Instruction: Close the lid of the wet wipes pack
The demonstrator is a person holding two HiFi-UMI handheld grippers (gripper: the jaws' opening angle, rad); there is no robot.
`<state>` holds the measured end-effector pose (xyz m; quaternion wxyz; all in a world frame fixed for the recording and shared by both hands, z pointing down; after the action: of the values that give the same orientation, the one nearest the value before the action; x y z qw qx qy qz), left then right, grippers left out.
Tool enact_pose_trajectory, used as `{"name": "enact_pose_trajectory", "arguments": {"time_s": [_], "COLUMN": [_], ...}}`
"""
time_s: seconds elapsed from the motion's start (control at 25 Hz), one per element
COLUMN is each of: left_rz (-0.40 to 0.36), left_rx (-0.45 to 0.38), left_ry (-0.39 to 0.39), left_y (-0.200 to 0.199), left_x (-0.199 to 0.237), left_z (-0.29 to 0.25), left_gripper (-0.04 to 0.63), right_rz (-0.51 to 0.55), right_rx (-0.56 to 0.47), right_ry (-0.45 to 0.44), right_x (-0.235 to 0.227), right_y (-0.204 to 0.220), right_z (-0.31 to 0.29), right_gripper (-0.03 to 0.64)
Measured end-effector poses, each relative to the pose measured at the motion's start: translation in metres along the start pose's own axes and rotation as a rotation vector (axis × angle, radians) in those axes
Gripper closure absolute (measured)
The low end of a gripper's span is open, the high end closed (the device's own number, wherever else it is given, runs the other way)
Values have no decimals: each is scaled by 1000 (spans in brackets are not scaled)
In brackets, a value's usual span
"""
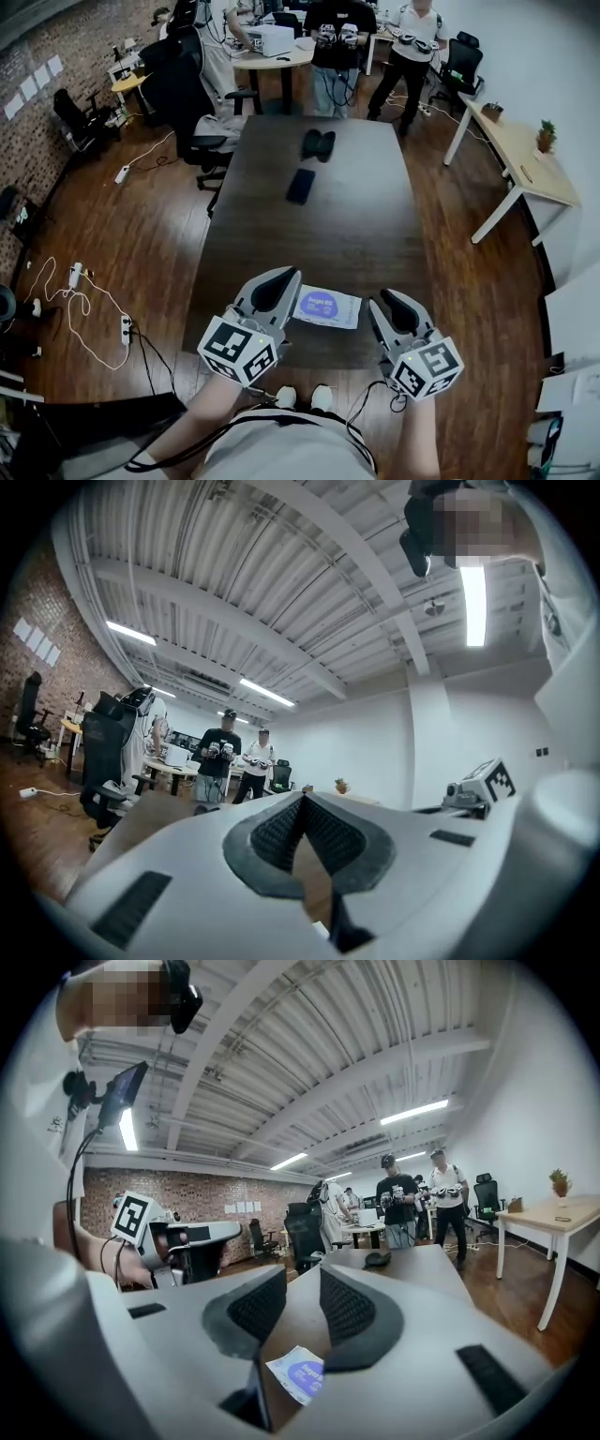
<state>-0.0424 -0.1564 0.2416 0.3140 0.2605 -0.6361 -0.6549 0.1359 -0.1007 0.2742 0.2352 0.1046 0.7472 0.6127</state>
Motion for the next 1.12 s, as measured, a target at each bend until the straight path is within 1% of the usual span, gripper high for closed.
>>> {"name": "enact_pose_trajectory", "arguments": {"time_s": [0.08,0.2,0.28,0.52,0.68,0.8,0.88,1.0,1.12], "left_rz": [-1,4,4,-2,6,-11,-14,-17,-25], "left_rx": [-4,-8,-16,-31,-29,-8,-10,-33,-60], "left_ry": [1,6,19,54,64,67,71,54,29], "left_y": [-2,-9,-12,-5,-4,-8,-7,-20,-35], "left_x": [1,1,2,-1,-4,-7,-10,-20,-39], "left_z": [6,16,21,40,50,56,63,74,87], "left_gripper": [597,597,597,597,597,597,597,597,597], "right_rz": [-13,-10,-5,18,43,30,21,43,53], "right_rx": [-19,-46,-58,-72,-58,-85,-100,-113,-136], "right_ry": [15,40,48,76,98,111,109,92,87], "right_x": [3,12,19,42,55,64,72,81,83], "right_y": [-1,-3,-4,5,9,5,3,-2,-8], "right_z": [6,15,17,29,39,48,55,71,98], "right_gripper": [508,579,609,609,609,609,609,609,609]}}
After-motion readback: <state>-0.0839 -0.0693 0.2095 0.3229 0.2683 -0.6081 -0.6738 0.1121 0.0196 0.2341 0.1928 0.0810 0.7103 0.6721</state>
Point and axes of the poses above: the fingertips, and each gripper's own axes: z backward along the fingers, x to its left, y out of its underside, the point moved 4 cm from there along z, backward along the fingers, and after that the axes turned 6 degrees about -z, right-handed, at the moved point
